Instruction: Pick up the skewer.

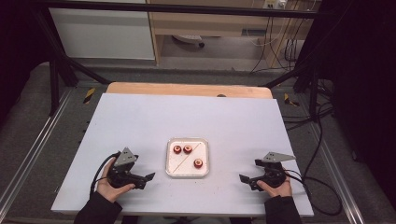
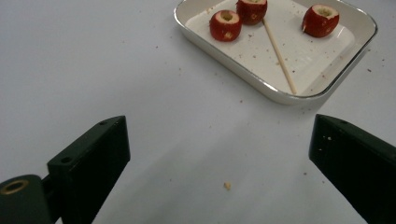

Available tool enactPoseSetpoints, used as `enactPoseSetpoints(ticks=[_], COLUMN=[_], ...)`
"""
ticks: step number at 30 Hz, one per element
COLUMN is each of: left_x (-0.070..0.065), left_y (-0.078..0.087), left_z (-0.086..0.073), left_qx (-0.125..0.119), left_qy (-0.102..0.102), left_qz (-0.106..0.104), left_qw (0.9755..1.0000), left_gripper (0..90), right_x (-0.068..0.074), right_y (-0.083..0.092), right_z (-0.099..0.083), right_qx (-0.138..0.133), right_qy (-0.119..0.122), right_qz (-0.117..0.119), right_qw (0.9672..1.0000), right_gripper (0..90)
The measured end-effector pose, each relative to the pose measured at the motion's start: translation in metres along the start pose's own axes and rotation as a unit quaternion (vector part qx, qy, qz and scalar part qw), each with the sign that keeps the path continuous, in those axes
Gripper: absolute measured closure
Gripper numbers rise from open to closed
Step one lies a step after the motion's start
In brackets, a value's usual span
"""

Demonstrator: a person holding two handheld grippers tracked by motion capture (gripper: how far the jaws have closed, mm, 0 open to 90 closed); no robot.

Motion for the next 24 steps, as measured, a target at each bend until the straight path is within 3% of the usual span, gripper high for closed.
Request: enactPoseSetpoints(ticks=[16, 24], left_x=[-0.023, -0.037], left_y=[-0.027, -0.053], left_z=[0.041, 0.052], left_qx=[0.017, 0.032], left_qy=[-0.012, -0.012], left_qz=[0.001, 0.000], left_qw=[0.9998, 0.9994], left_gripper=[7.6, 18.2], right_x=[0.001, 0.001], right_y=[0.000, 0.000], right_z=[0.000, 0.000], right_qx=[0.001, 0.001], right_qy=[-0.003, -0.003], right_qz=[0.000, 0.001], right_qw=[1.0000, 1.0000], right_gripper=[0.4, 0.4])
Point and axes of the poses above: each handheld gripper's, and its own axes: y roughly backward along the jaws, z roughly out of its top, x roughly to its left, the point moved 5 cm from there along -y, roughly forward along the jaws, and after that the axes turned 9 degrees about -z, right-handed, at the moved point
